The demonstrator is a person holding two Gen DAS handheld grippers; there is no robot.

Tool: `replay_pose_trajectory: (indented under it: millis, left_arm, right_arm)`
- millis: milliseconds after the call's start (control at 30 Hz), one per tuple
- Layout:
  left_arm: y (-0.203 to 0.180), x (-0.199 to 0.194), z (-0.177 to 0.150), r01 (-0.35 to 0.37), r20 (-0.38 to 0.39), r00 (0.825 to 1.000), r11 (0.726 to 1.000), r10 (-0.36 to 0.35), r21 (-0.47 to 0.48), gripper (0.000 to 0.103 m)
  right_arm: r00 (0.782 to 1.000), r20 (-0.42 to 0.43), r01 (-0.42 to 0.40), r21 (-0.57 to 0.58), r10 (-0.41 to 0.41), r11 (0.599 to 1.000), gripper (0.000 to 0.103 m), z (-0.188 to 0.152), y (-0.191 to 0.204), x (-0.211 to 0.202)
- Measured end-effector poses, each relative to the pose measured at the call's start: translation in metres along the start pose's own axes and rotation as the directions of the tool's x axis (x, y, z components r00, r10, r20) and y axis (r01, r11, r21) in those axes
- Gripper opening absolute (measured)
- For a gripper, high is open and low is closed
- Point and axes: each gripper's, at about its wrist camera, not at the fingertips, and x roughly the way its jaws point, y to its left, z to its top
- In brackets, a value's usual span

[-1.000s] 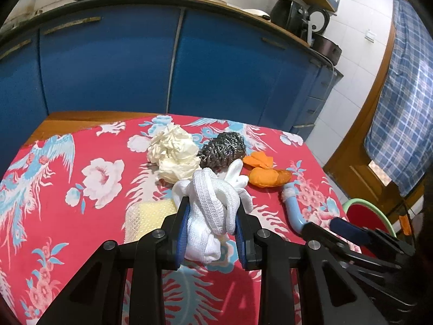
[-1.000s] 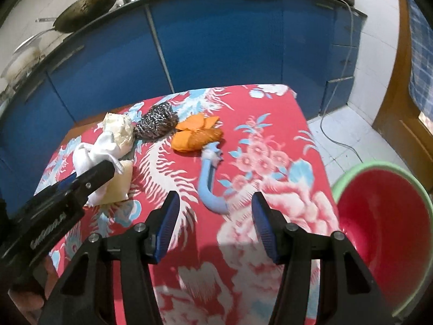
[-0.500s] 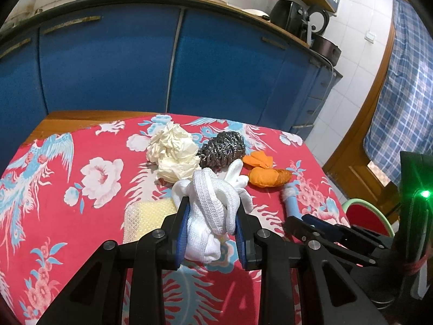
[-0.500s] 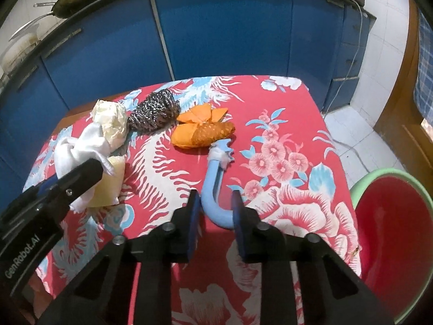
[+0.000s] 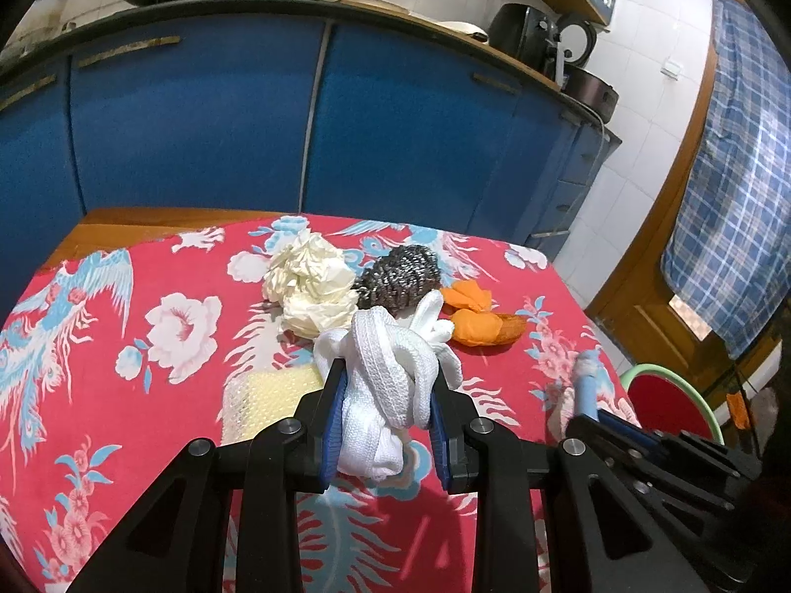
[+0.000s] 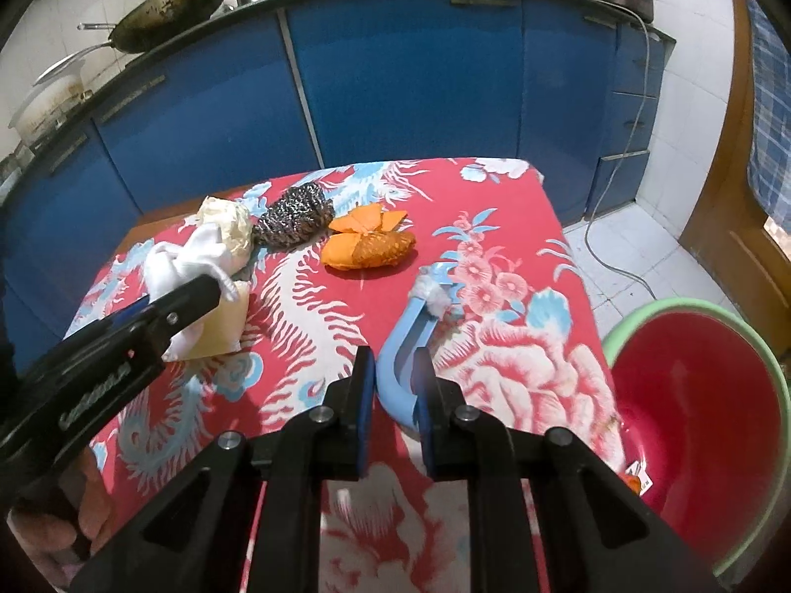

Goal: Collect trash
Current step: 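Carry the white glove and blue scraper over the red bucket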

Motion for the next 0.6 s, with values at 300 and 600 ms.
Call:
replay_pose_trajectory:
  millis: [300,600]
  left_arm:
    - [-0.018,-0.007,-0.002,0.039,0.011,0.999,0.998,-0.04,0.051,0.03]
    - [-0.048,-0.018,-0.004,0.077,-0.005,0.997,0.99,-0.077,0.117,0.03]
  right_arm:
    - [0.999,0.033,0.003,0.053,-0.005,0.999,0.018,-0.014,-0.018,-0.032]
    - [0.996,0.068,0.057,0.104,-0.064,0.993,0.018,-0.029,-0.051,-0.069]
